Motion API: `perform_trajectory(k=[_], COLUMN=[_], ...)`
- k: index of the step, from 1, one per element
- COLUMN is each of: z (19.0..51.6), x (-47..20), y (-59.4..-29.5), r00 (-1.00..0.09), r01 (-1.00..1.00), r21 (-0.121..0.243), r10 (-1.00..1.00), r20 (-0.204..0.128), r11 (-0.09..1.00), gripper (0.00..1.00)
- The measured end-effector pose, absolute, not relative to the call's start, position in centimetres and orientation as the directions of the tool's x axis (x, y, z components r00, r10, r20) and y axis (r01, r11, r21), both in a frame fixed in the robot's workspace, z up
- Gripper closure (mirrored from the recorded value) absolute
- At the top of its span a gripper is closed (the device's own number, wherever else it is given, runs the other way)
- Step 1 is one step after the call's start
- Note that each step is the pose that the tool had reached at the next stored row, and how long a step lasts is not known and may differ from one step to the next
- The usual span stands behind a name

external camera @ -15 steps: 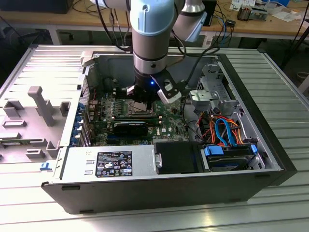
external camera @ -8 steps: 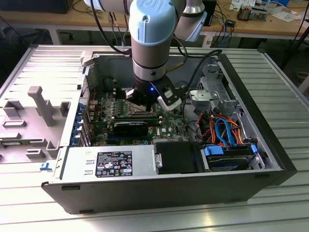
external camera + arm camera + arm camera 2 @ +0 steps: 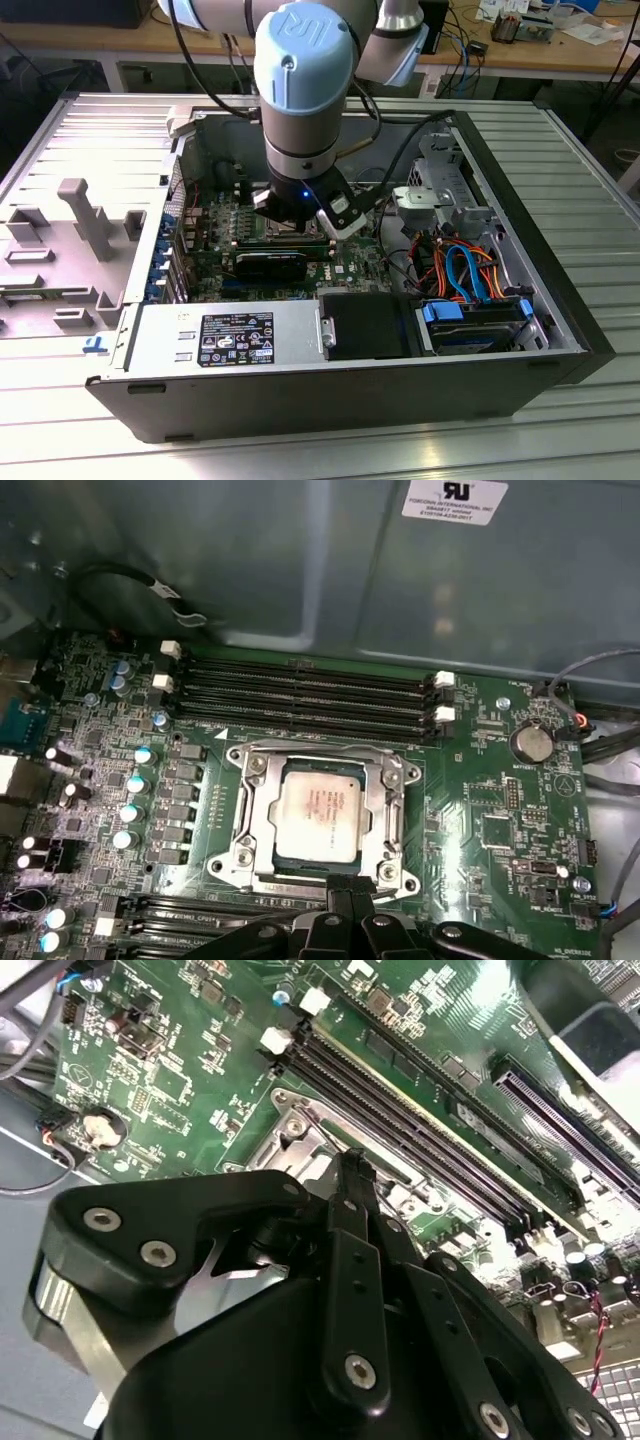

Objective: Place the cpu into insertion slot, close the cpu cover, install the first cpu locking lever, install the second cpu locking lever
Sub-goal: 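Install the second cpu locking lever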

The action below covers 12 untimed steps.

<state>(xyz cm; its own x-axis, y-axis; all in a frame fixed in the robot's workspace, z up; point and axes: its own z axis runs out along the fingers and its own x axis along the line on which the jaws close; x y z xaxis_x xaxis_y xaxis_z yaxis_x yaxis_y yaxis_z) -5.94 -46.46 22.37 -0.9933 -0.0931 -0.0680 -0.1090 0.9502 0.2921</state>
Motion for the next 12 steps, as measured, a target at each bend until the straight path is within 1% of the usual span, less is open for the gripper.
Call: perform_trajectory(k=[12], z=[21.2], x=[-7.9], y=[-46.5], r00=[-0.993], r01=[-0.109], r21=[0.303], r10=[-0.092], r20=[-0.069], r11=[0.947], gripper=[0.89])
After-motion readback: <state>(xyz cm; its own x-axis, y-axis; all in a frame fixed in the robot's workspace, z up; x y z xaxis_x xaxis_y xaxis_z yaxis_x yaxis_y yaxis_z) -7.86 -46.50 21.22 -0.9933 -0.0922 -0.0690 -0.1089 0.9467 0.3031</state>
